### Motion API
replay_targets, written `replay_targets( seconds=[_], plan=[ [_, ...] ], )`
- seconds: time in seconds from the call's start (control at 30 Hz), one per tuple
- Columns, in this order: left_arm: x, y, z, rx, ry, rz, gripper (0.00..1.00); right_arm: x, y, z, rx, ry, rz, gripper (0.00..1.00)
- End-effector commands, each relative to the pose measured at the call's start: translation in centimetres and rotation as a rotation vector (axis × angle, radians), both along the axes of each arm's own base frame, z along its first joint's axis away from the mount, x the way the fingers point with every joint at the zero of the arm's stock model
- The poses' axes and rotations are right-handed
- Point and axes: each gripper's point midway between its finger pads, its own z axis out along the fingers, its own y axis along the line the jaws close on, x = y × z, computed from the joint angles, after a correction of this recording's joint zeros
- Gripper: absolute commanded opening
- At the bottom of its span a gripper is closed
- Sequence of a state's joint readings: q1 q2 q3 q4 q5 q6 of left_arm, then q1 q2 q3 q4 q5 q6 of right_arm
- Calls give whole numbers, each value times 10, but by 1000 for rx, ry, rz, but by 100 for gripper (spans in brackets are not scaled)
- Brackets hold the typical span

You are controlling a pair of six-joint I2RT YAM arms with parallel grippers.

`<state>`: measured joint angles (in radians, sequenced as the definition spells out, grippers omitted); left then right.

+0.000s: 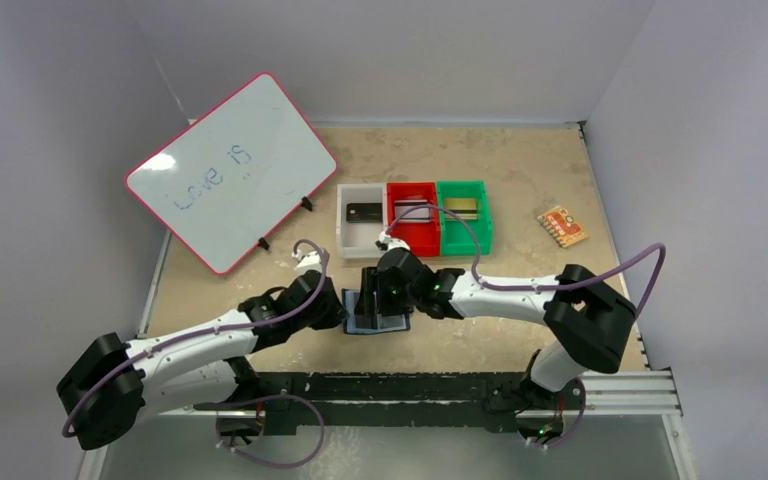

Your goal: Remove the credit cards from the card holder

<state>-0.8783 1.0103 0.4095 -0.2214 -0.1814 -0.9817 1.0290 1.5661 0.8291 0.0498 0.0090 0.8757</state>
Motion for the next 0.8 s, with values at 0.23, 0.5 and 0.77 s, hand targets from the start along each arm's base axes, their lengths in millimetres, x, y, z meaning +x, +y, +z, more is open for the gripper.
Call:
replay_targets(
  seconds=[0.23,0.5,0.77],
  plan=[
    [5,-19,28,-98,-64,-55,0,18,0,7,-108,-90,-5,70],
    [4,-23,33,-123,-71,-66,0,22,12,9,-114,-92,20,71],
    [3,-22,33,-123,-72,-70,0,23,16,14,-102,-96,18,71]
  ],
)
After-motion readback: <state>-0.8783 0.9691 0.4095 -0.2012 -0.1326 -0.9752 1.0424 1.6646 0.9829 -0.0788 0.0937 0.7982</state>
